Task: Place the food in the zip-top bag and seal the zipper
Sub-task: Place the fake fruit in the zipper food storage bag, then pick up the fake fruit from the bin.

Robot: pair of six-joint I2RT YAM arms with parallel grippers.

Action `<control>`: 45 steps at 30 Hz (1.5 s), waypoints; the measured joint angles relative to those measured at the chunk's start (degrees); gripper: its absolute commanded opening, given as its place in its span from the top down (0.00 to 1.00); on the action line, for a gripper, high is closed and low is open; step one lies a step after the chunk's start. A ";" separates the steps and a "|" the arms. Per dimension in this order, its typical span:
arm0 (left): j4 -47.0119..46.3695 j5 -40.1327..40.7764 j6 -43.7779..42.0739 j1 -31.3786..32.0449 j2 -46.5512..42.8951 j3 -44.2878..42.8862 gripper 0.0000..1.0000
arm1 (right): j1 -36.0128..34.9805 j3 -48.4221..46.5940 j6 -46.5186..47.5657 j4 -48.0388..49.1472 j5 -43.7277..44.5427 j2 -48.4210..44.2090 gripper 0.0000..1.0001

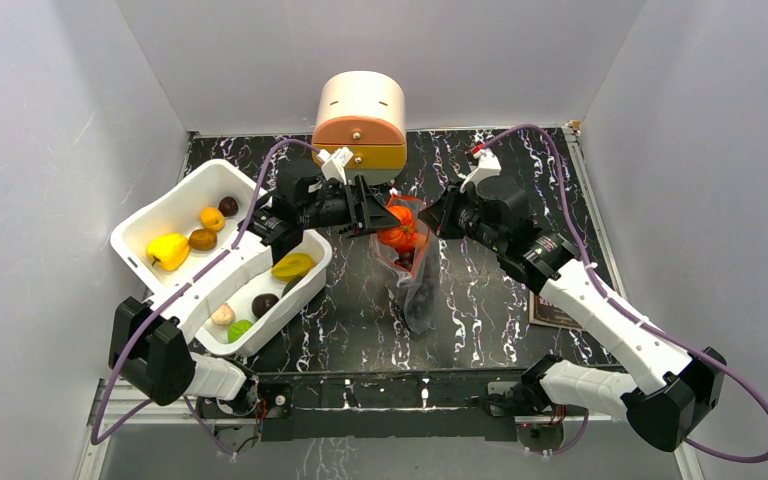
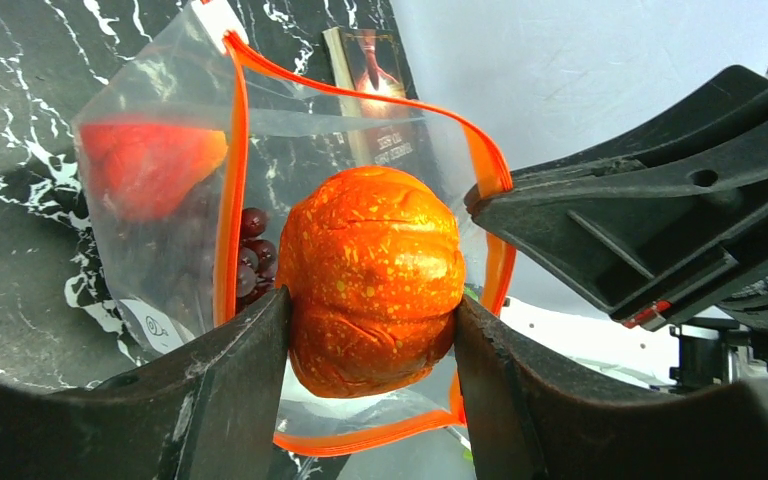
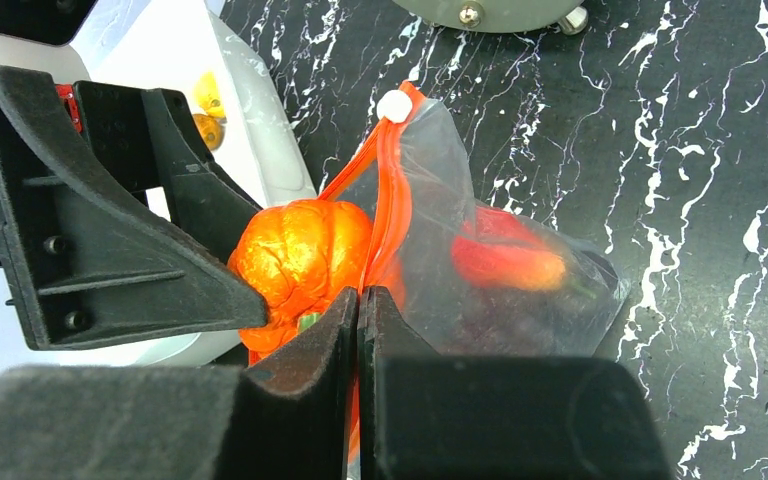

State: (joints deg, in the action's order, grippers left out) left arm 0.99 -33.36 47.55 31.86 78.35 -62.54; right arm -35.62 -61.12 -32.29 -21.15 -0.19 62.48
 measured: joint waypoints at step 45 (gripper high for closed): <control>29.31 35.65 -29.51 -1.01 -2.60 -11.61 0.16 | 0.00 -4.76 2.27 -1.81 1.79 1.40 1.00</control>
State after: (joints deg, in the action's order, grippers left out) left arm 30.30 2.28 18.04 30.85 75.75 -74.15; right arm -35.62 -65.89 -30.02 -22.96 1.61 63.88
